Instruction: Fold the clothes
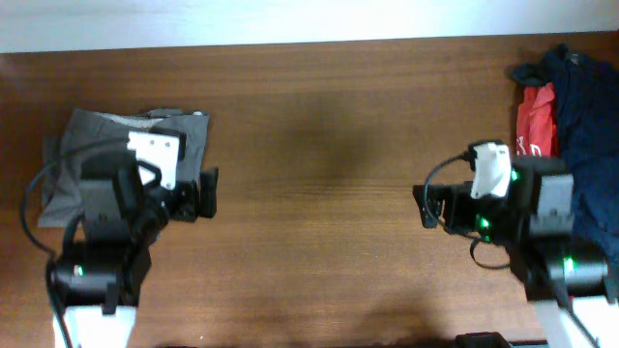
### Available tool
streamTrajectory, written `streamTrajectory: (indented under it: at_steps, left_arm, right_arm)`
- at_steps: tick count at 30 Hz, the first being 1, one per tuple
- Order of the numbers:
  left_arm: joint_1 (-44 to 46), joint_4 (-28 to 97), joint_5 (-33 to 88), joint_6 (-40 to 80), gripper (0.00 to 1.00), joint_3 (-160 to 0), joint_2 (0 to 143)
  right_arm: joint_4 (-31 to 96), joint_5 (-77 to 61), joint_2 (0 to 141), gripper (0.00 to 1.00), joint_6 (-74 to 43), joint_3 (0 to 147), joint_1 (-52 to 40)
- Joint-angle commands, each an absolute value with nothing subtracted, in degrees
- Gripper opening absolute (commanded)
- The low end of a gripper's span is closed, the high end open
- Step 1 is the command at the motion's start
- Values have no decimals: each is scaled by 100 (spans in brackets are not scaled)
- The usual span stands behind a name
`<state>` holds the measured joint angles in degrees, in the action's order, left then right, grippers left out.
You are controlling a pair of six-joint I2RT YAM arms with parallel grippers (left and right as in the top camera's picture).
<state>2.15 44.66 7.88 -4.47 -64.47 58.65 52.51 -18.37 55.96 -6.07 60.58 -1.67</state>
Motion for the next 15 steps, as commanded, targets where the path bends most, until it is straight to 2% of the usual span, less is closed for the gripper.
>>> streamTrajectory:
  at_steps: [1,4,15]
  left_arm:
    - [237,4563,1046,-314,99,-6897,6163]
    - [237,4447,1535,-325,99,-6958,6230]
    - [237,4399,1549,-325,99,-6960,6230]
  right_arm:
    - [5367,-2215,6117,99,-650,6300,-139]
    - [5441,-1835,6707,99,-1022,6530,34]
    - [5468,-587,9494,99,-1612,9085,1756]
